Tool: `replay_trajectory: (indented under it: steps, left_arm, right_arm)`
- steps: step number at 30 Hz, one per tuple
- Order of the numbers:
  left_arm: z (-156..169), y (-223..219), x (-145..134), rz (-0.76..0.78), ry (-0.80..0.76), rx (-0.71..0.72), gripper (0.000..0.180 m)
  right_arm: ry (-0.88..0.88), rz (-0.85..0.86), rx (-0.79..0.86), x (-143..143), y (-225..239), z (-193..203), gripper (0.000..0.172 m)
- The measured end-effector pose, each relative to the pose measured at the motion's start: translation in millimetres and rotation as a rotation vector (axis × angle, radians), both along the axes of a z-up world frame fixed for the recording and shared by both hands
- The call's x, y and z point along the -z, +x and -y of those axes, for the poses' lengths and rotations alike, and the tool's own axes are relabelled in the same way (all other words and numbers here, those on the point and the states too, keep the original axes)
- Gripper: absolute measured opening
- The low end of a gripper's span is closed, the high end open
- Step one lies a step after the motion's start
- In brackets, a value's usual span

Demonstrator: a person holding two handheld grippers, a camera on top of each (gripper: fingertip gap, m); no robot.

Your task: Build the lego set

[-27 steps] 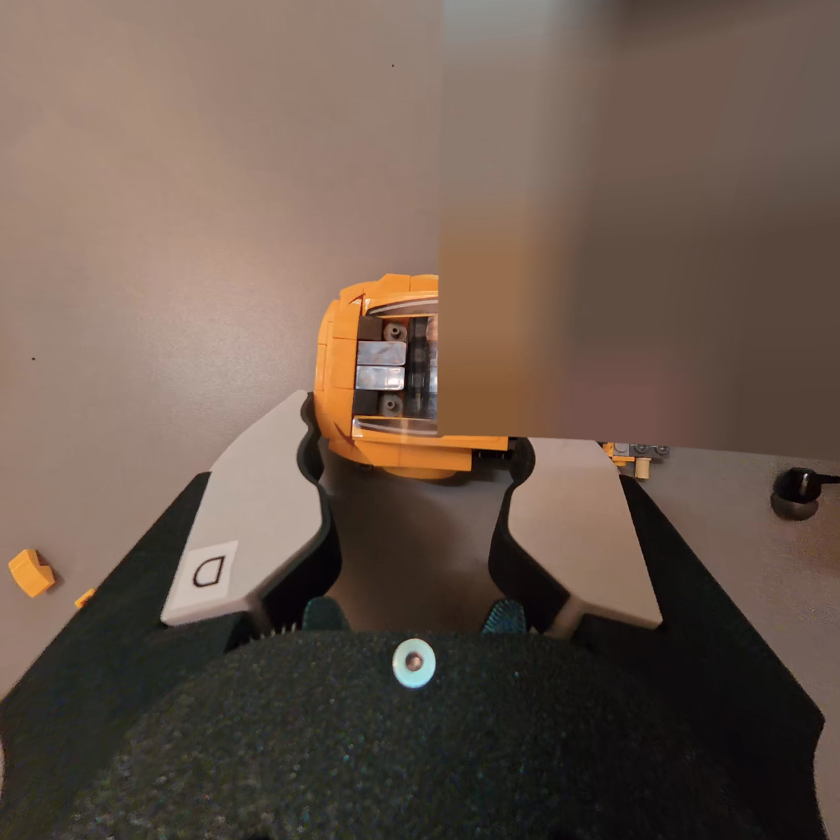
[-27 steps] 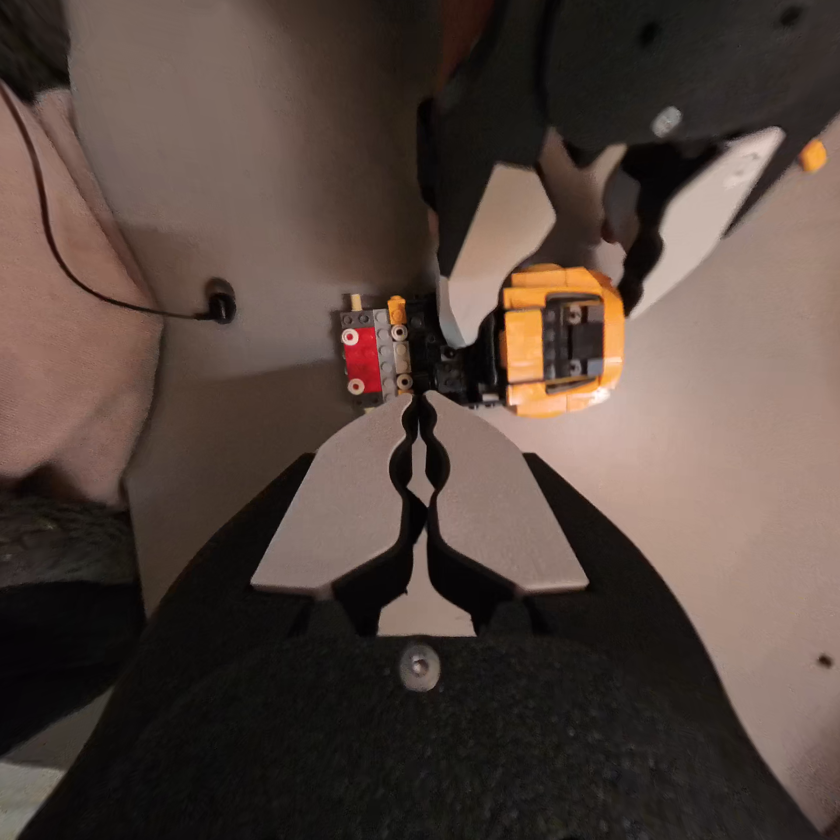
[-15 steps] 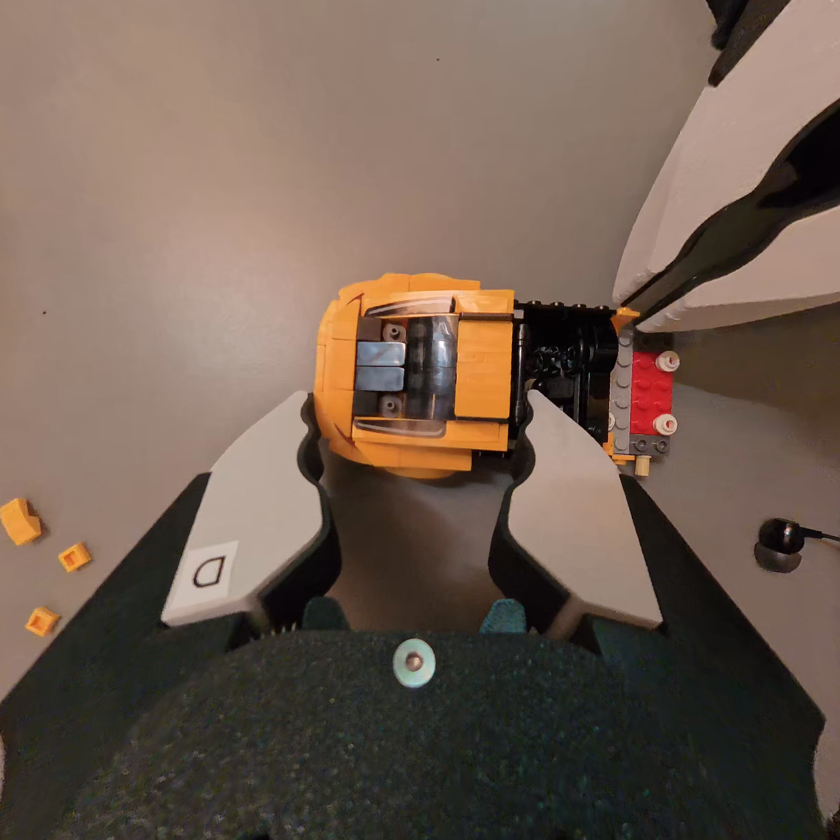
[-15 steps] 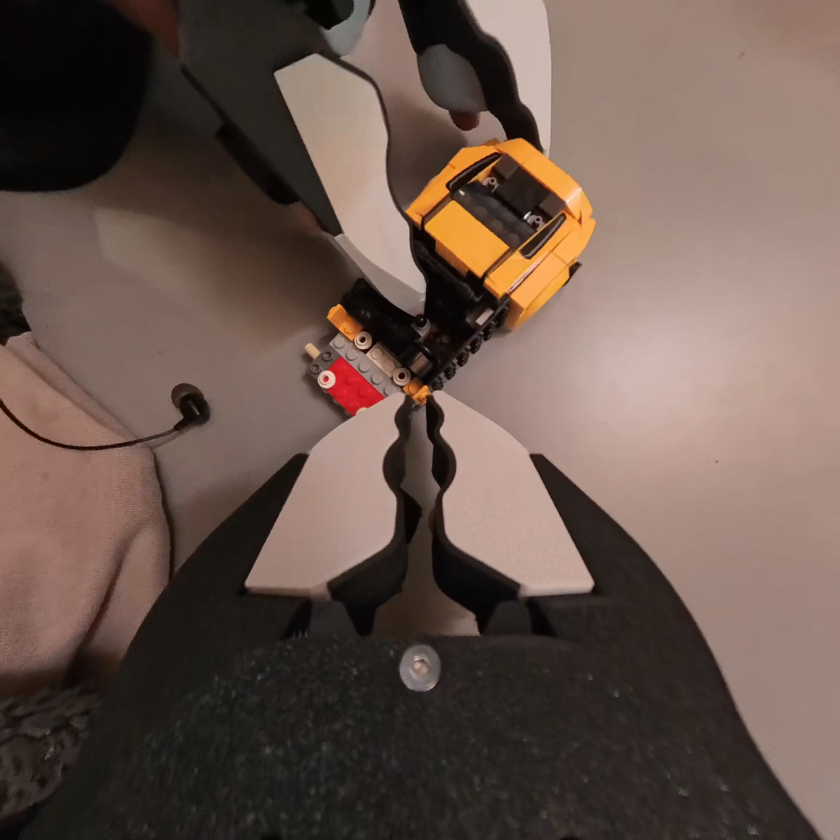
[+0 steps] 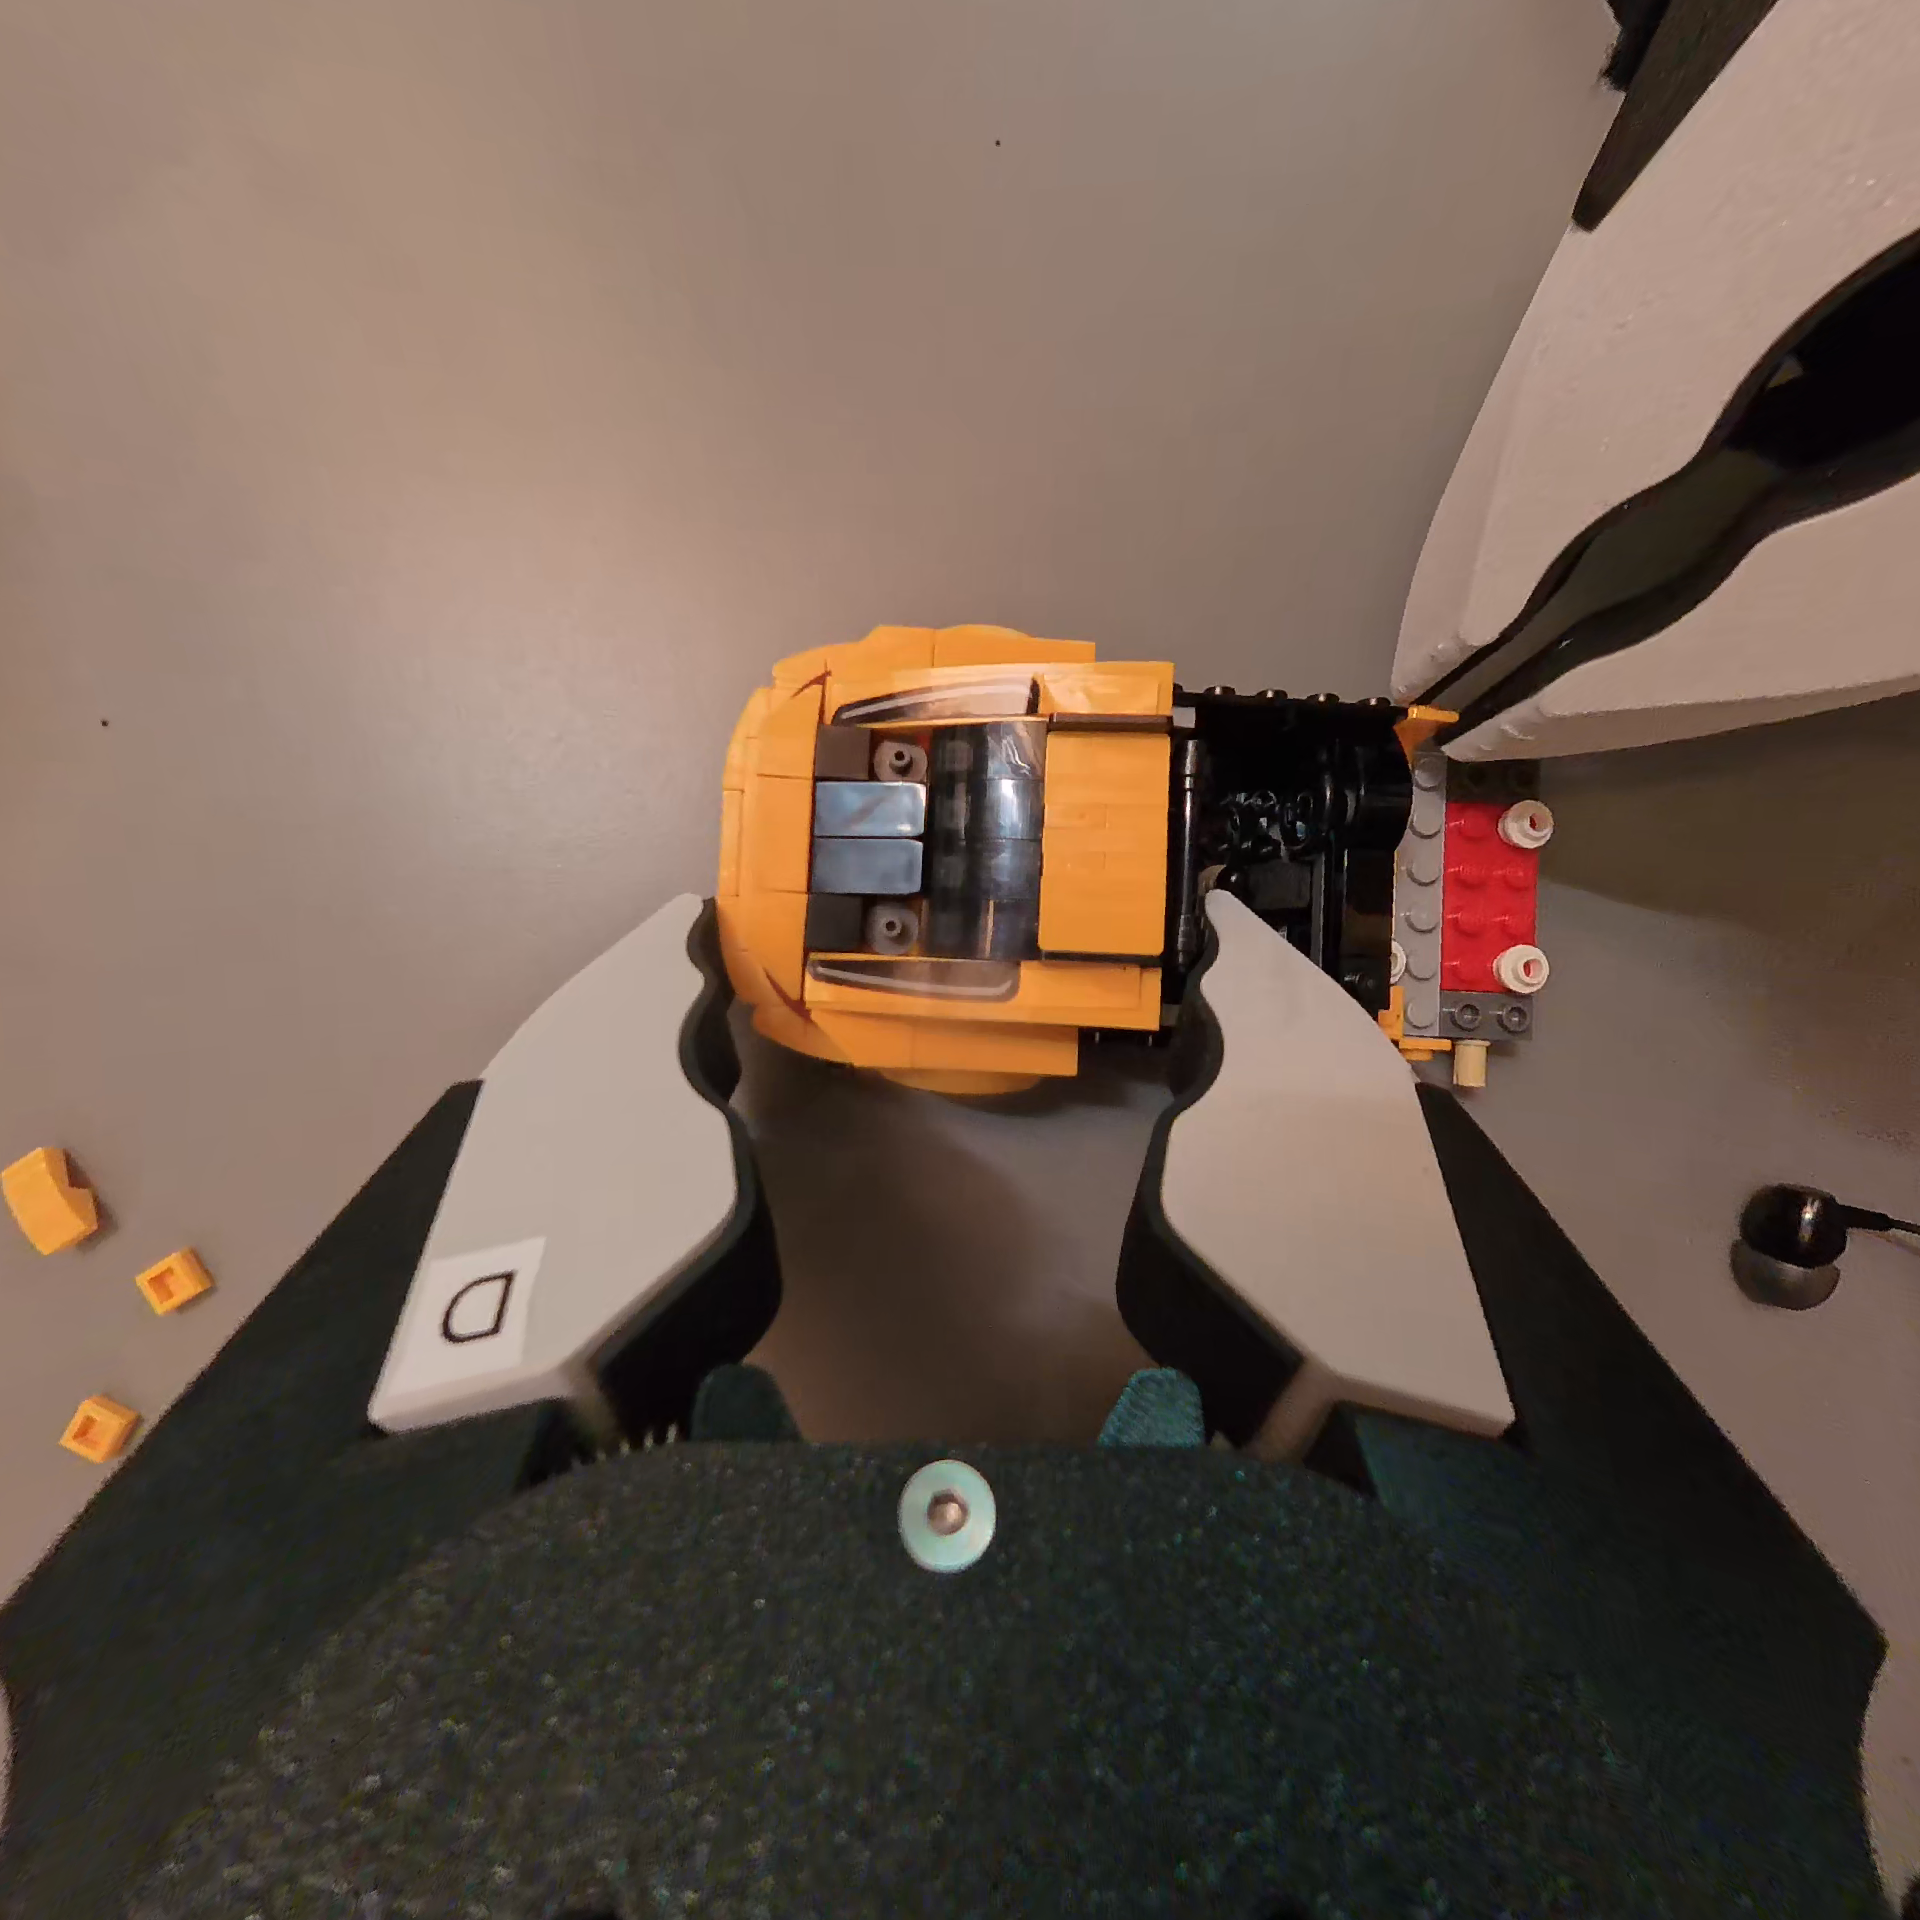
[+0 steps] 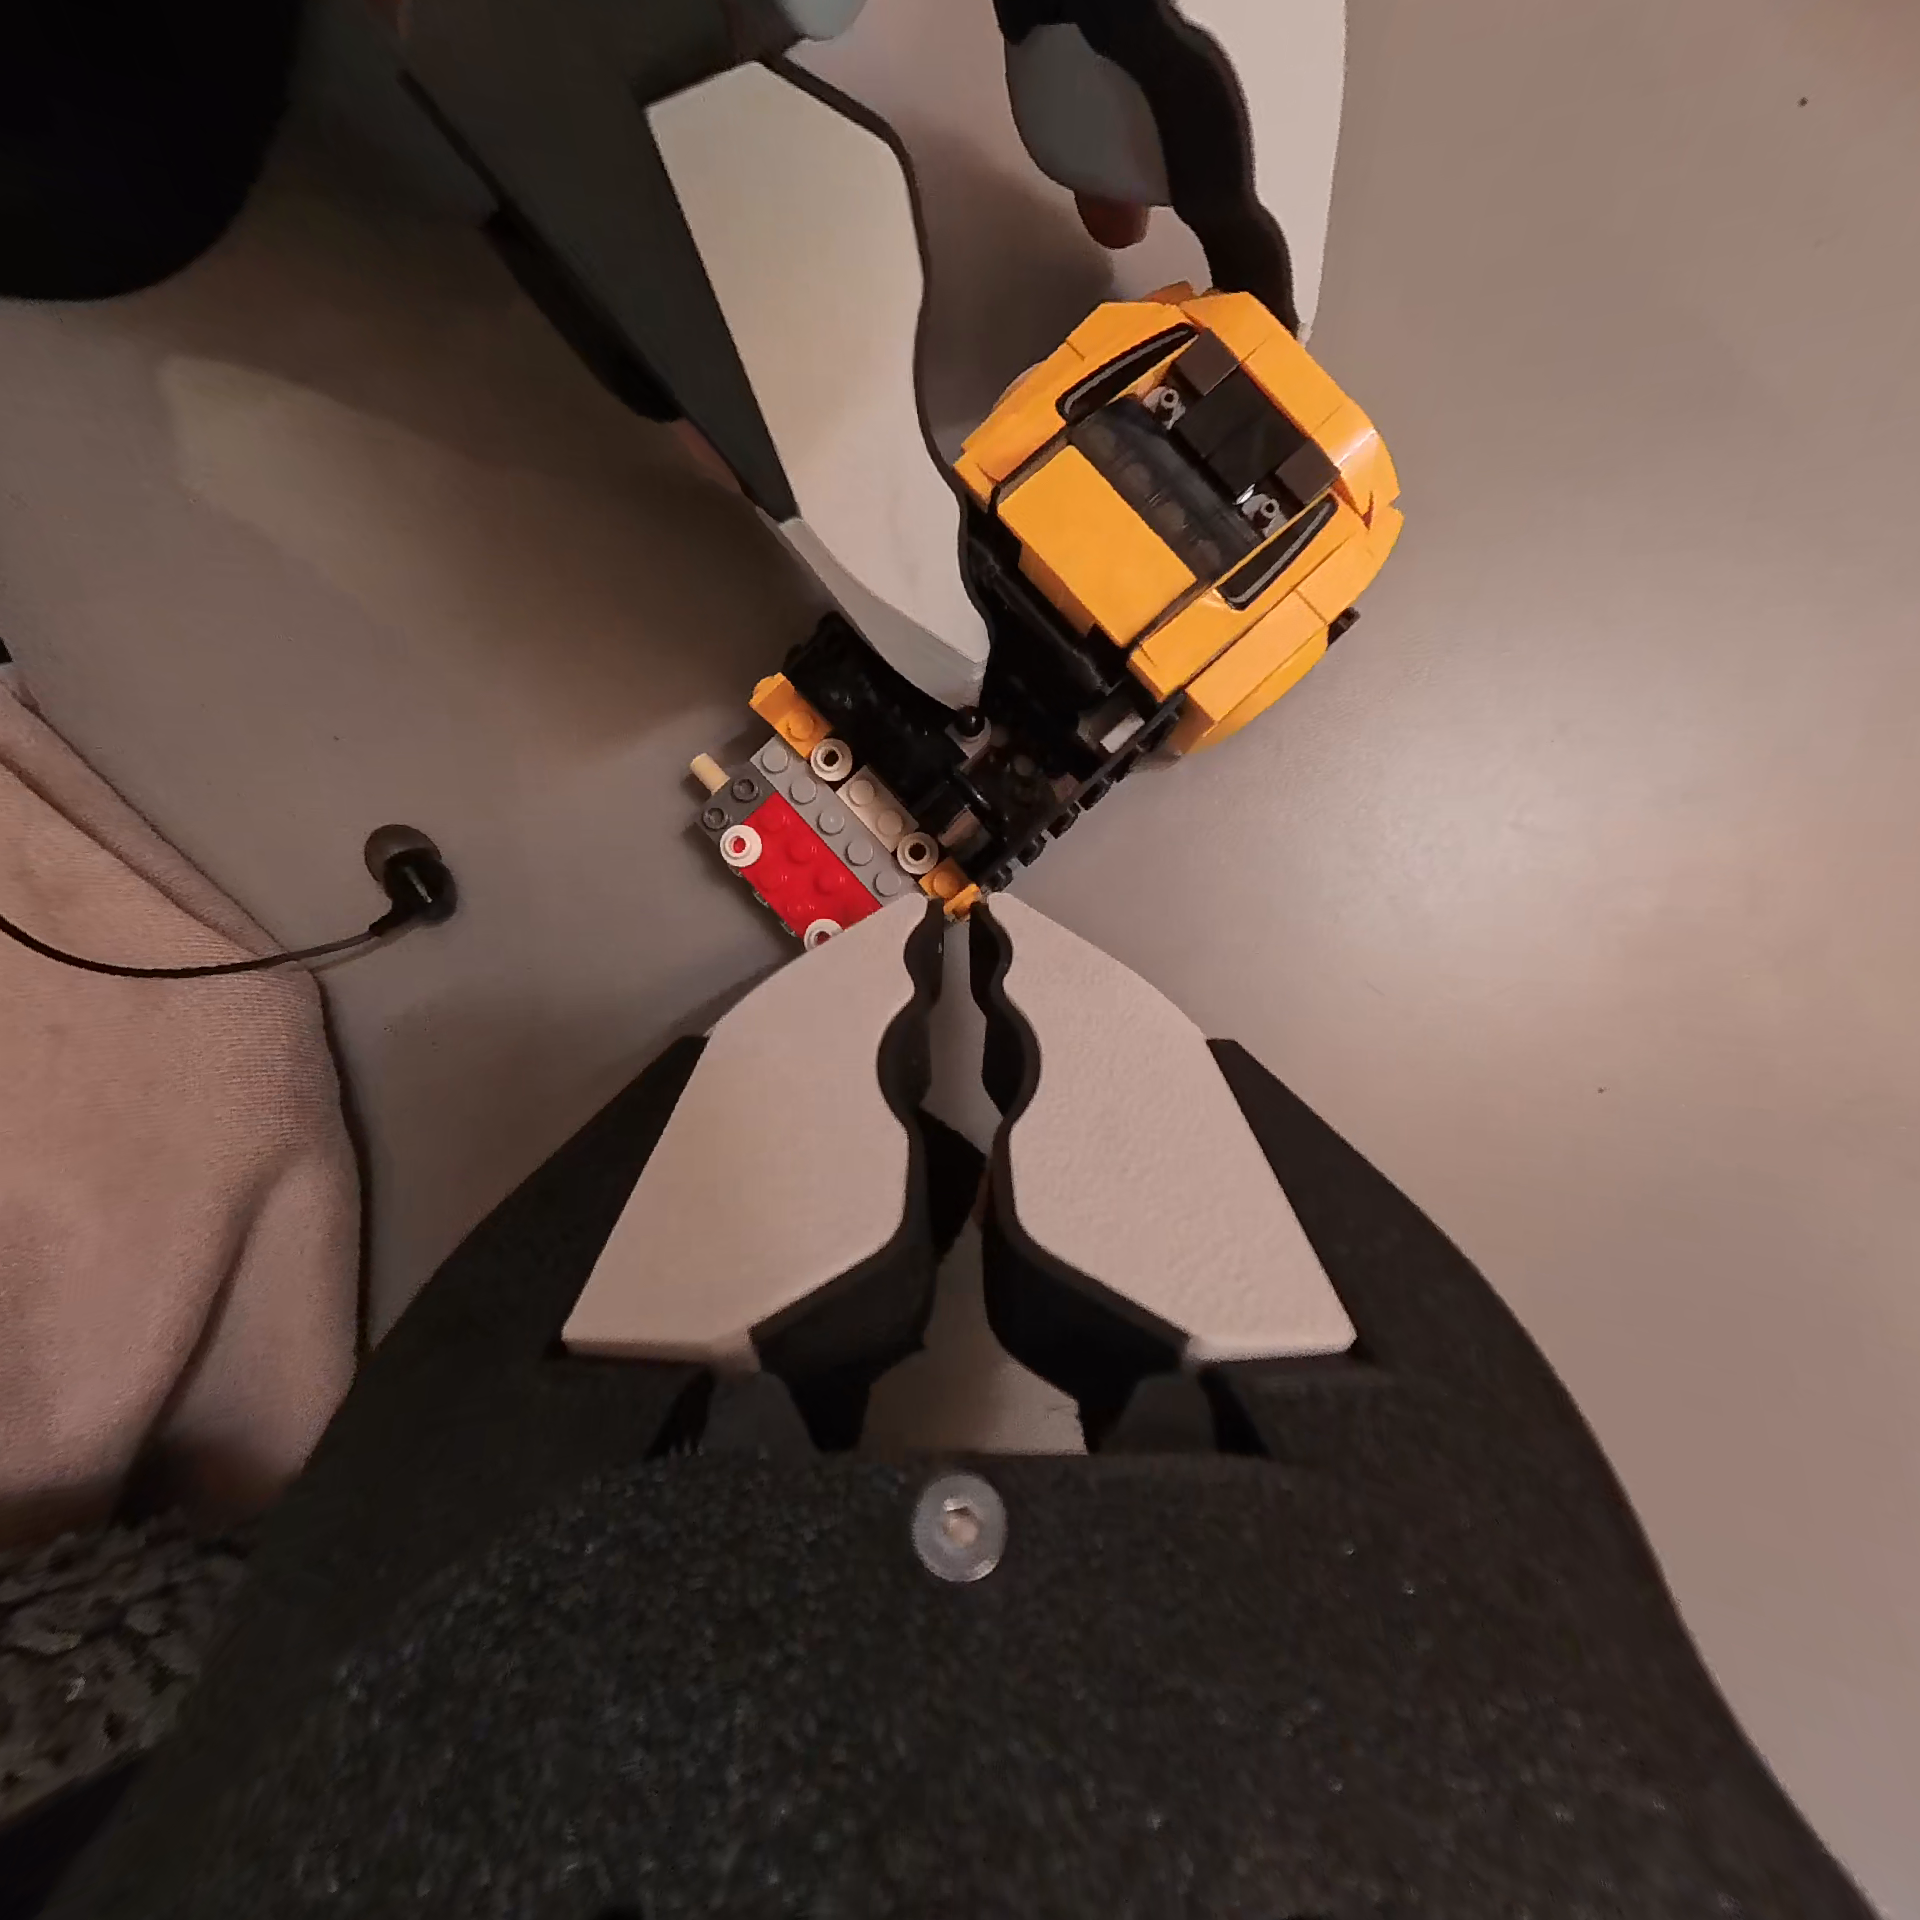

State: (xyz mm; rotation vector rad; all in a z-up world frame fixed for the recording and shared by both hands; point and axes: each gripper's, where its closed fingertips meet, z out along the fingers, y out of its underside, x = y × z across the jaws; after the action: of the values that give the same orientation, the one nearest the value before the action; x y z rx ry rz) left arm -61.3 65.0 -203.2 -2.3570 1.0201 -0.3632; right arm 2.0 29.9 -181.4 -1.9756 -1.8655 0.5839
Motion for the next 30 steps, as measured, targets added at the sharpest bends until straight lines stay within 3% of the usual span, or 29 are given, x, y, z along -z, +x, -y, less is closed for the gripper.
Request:
replay_trajectory:
  steps: [23,30]
  left_arm:
    - [-1.0,0.6,0.1,0.011,0.013,0.044,0.082]
    - [-0.7,0.5,0.2,0.015,0.013,0.044,0.082]
  right_arm:
    - [0.075,0.096,-0.225,2.2,-0.6,2.2,0.005]
    - [0.085,0.083,-0.203,1.4,-1.2,2.9,0.005]
